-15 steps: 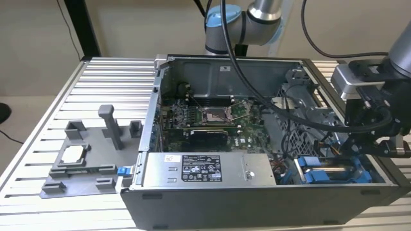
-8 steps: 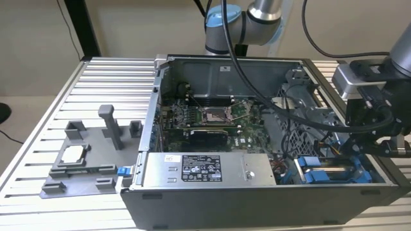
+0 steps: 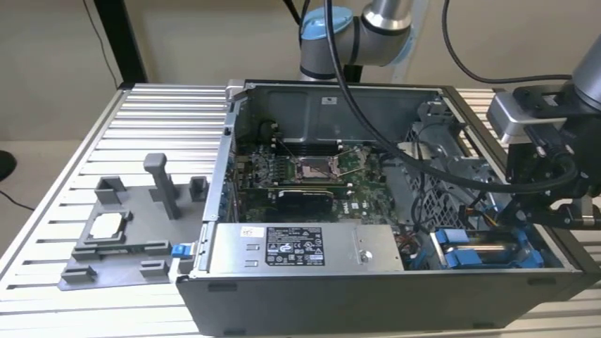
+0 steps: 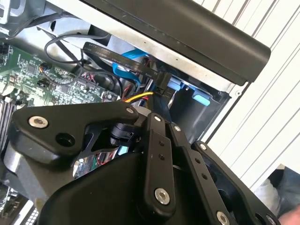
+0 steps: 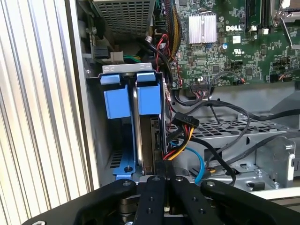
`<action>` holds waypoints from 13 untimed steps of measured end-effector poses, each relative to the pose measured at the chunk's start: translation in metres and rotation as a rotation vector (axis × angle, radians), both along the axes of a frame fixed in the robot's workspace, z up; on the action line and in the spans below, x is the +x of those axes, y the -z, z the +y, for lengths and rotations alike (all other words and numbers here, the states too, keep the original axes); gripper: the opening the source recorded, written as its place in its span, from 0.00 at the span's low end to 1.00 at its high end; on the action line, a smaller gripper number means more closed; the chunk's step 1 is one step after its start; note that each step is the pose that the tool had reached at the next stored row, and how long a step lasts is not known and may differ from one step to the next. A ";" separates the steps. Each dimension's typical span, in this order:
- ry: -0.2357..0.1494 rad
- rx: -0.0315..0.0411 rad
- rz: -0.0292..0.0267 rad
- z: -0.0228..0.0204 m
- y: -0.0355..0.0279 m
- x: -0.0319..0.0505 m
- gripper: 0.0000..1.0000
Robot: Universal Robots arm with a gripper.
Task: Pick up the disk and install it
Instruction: 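Insert the first disk wire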
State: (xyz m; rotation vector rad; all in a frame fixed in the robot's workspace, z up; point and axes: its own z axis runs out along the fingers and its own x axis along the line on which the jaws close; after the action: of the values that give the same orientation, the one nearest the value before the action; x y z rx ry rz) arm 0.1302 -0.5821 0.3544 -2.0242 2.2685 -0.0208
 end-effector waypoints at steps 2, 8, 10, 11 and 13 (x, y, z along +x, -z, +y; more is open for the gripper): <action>0.000 0.0003 0.0000 0.0000 0.0000 0.0000 0.00; 0.000 0.0011 0.0000 0.0000 0.0000 0.0000 0.00; 0.000 0.0054 0.0000 -0.0002 0.0000 0.0002 0.00; 0.000 0.0143 0.0003 -0.0003 0.0001 0.0008 0.00; 0.000 0.0401 0.0026 -0.0015 0.0000 0.0017 0.00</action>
State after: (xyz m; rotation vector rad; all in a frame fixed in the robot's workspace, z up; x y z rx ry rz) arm 0.1320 -0.5836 0.3544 -2.0057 2.2518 0.0271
